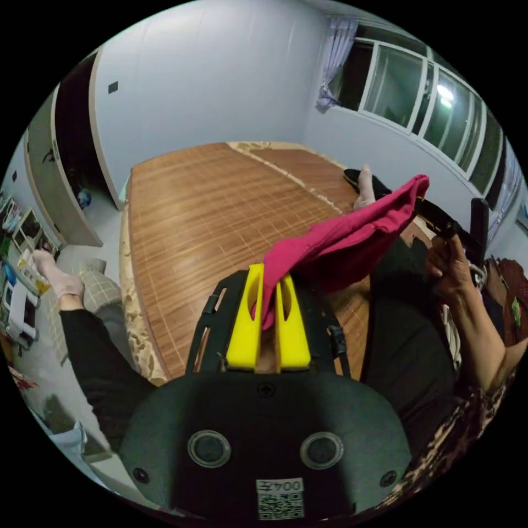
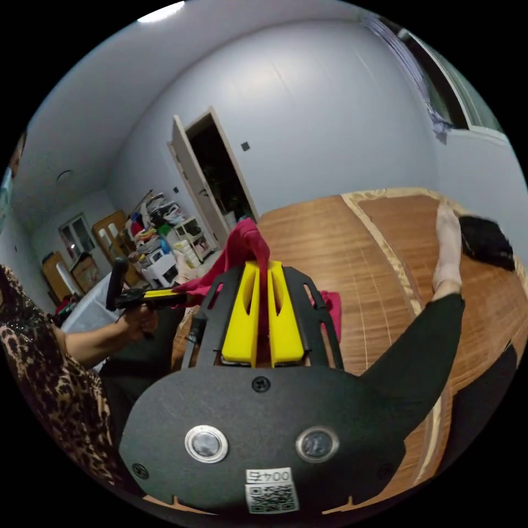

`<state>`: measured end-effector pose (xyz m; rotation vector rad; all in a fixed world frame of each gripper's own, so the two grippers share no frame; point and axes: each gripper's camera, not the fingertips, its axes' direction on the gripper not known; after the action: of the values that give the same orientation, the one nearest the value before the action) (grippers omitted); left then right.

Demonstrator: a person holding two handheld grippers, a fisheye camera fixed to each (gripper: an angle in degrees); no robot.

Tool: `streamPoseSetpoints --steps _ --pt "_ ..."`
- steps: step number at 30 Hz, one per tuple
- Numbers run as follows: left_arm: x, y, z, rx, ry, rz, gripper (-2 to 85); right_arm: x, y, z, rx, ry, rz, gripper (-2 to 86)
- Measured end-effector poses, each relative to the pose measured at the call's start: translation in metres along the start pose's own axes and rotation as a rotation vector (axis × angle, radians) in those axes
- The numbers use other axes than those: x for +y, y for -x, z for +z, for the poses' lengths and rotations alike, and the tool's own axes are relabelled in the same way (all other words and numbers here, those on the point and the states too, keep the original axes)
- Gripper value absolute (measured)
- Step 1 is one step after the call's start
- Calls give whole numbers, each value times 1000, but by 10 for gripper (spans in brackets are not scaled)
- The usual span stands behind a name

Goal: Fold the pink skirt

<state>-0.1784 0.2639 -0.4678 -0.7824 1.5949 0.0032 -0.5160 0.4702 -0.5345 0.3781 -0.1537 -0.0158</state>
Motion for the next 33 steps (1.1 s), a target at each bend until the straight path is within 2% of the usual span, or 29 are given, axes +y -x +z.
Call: streamPoseSetpoints --steps 5,9,11,14,19,23,25,26,27,29,33 --pt "-20 14 -121 4 -107 105 1 -49 68 -55 -49 -73 -209 27" --pt "-25 37 -227 84 -237 129 1 -71 111 -91 -148 -150 -328 25" --pt "-28 48 -255 116 -266 143 1 -78 121 -98 -186 -172 -351 24" --pt "-39 61 -278 47 -265 183 2 -90 128 -92 -211 -162 -352 24" --pt "-84 100 -253 -37 -194 199 8 -119 106 -39 -164 -121 -274 26" --pt "-160 154 -194 -175 -162 192 29 -180 51 55 -125 -36 -165 40" --pt "-198 189 -154 -249 -109 163 55 -212 20 109 -48 56 -104 99" --pt "-218 215 -124 -296 -23 115 101 -228 -3 144 -5 156 -70 123" --pt "-231 243 -97 -261 59 61 134 -235 -22 169 80 211 -42 137" --pt "-230 276 -71 -237 102 -3 158 -232 -46 189 179 231 2 140" --pt "-170 321 -30 -229 135 -44 155 -179 -75 203 145 241 12 127"
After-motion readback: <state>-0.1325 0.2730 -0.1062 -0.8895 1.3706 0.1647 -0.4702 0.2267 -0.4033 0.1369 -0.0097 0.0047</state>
